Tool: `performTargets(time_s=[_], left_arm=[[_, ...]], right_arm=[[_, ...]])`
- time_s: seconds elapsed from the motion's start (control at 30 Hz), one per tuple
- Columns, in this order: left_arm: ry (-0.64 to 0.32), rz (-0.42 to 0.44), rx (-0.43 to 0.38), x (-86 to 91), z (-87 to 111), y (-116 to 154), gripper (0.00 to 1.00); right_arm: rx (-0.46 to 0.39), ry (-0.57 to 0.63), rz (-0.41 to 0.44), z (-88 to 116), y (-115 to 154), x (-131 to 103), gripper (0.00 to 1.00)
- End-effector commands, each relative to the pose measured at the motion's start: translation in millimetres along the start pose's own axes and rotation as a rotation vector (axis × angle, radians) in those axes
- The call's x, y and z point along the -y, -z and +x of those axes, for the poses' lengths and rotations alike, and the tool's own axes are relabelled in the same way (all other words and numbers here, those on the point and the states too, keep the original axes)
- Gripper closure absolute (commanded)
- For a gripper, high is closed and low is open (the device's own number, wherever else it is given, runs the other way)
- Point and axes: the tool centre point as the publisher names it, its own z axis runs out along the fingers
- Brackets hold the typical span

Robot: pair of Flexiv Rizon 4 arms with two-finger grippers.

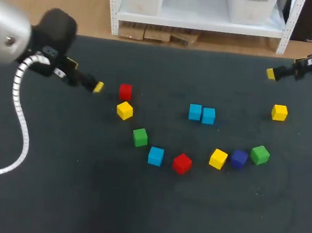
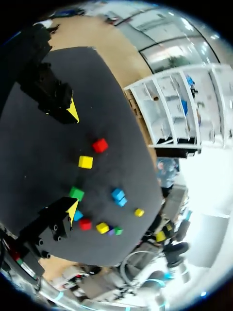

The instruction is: Place the blue cubes, place green cubes on the blue cubes, place the yellow cubes on the green cubes, then place the red cubes on the yellow cubes, and place purple cube on the red cubes.

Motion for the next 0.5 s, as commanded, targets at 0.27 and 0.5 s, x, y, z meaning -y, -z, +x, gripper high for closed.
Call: performTargets(time_s=[0.27,0.5], left_arm=[[-0.632,0.057,-0.444,39.3,-0.9,-24.7,0.0],[-0.747,0.1,-0.49,61.6,-6.5,-44.5,0.0]], right_arm=[[0.002,0.0,0.009,1.0,-0.1,-1.9,0.0],[0.002,0.0,0.009,1.0,-0.1,-1.9,0.0]])
